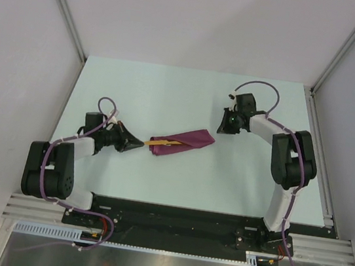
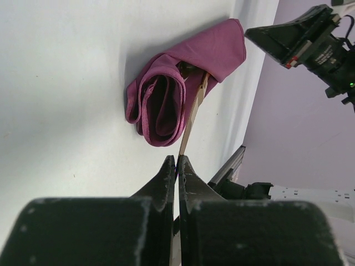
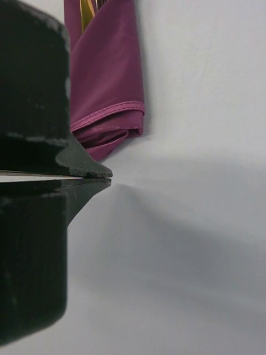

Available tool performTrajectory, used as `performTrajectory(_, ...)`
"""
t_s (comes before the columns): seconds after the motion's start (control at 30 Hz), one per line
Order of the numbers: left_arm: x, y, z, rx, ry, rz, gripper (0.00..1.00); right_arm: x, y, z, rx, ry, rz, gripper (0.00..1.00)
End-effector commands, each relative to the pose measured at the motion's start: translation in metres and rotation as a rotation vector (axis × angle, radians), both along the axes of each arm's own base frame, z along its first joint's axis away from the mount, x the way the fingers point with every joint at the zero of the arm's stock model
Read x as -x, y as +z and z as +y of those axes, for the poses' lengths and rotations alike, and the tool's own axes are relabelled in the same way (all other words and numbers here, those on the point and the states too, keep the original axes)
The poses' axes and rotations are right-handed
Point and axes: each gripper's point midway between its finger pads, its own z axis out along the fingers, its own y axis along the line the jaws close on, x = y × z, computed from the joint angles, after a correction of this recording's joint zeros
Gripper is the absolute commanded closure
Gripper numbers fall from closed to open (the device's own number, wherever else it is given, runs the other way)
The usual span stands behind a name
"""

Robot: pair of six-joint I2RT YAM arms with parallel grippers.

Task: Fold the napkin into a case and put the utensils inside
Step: Stuff the knife at the center of the board.

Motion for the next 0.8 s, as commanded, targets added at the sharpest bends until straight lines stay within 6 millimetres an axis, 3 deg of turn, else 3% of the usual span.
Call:
performTrajectory(0.0, 0.0, 0.001, -0.001, -0.024, -0.012, -0.068, 1.0, -0.006, -0.007, 0.016, 0.07, 0.049, -0.027, 1.0)
performTrajectory(0.17, 0.001, 0.001, -0.002, -0.018, -0.01, -0.079, 1.0, 0.0, -0.013, 0.011, 0.133, 0.027, -0.03, 1.0)
performTrajectory(0.4, 0.002, 0.002, -0.001, -0.027, -0.013, -0.083, 1.0, -0.001, 0.036, -0.001, 0.228, -0.005, -0.133, 1.0)
performTrajectory(0.57, 0.002, 0.003, -0.001, -0.028, -0.01, -0.082, 1.0, 0.014, 0.059, 0.018, 0.185, 0.043, -0.165, 1.0)
performTrajectory(0.77, 0.002, 0.003, -0.001, -0.026, -0.012, -0.082, 1.0, 0.027, 0.038, 0.039, 0.114, 0.11, -0.096, 1.0)
